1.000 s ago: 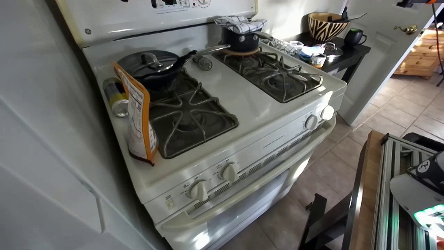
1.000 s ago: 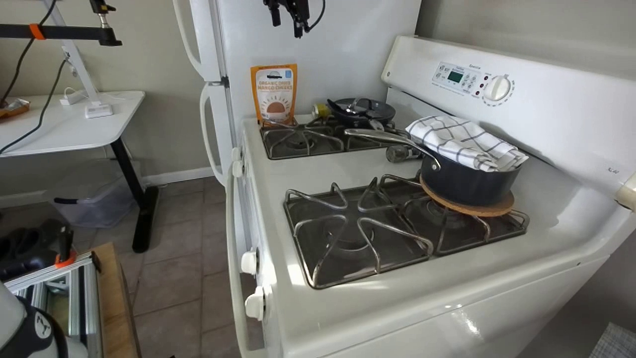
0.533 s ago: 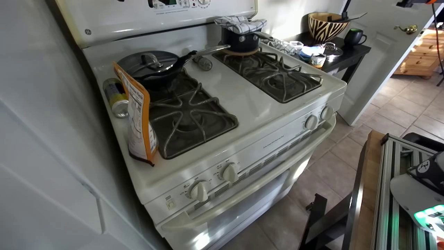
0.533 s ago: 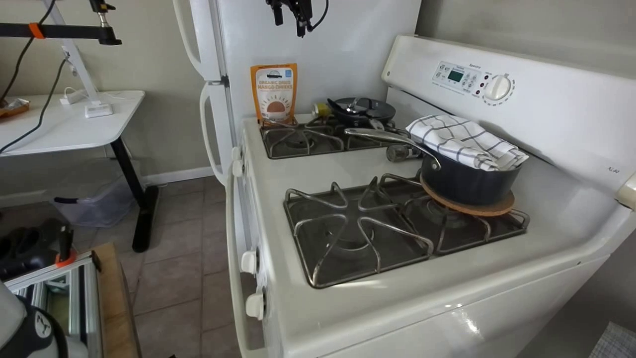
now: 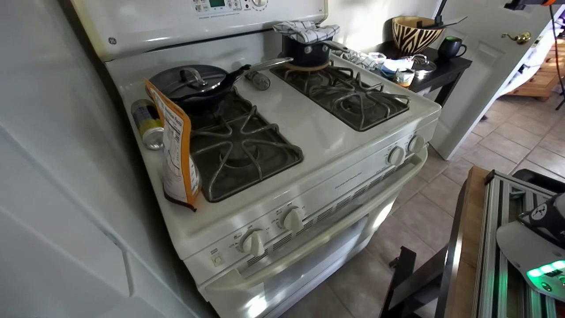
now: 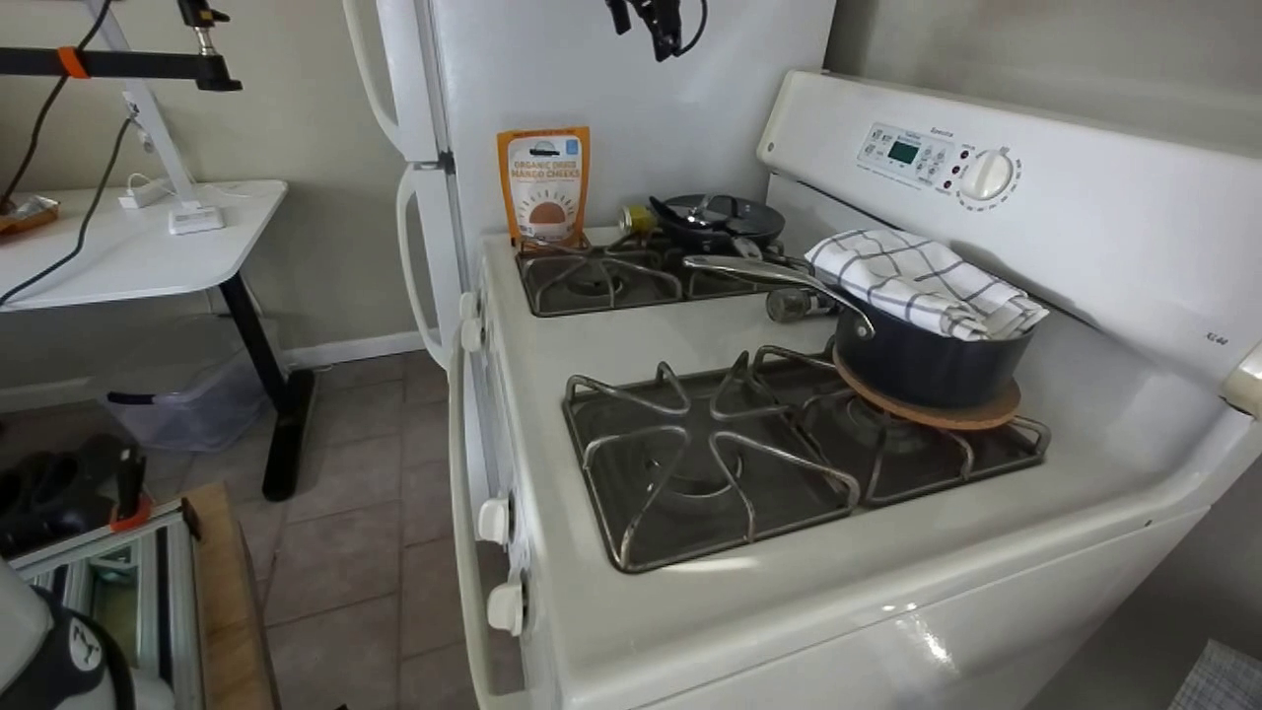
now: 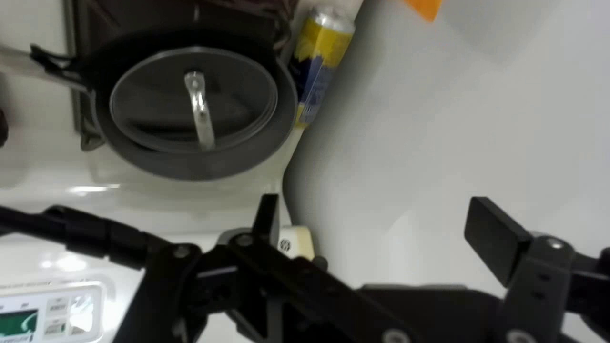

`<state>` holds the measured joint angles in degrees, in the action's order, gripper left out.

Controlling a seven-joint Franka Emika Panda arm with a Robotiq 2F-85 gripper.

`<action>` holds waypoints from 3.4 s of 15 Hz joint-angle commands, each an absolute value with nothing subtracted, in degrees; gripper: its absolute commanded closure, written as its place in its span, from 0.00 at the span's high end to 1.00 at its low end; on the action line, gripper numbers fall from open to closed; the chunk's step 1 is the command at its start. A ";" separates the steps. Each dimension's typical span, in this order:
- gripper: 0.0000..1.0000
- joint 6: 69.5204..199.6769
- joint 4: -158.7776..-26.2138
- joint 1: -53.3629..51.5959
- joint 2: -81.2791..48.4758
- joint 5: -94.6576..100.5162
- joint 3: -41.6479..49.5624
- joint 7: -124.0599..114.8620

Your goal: Move the lid from the pan to the pot

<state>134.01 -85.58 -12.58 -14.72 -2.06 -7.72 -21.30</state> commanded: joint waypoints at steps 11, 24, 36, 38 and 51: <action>1.00 139.43 -82.32 -15.01 -22.90 14.76 2.19 -31.03; 1.00 125.43 -80.51 -16.27 -26.20 12.19 -0.43 -32.74; 1.00 135.24 -69.32 -16.71 -38.84 8.79 -0.29 -27.38; 1.00 135.02 -66.49 -16.84 -40.84 8.95 0.67 -27.70; 0.23 127.00 -57.74 -16.69 -47.31 8.90 3.56 -27.42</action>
<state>130.48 -60.69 -16.36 -45.90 9.18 2.91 -28.05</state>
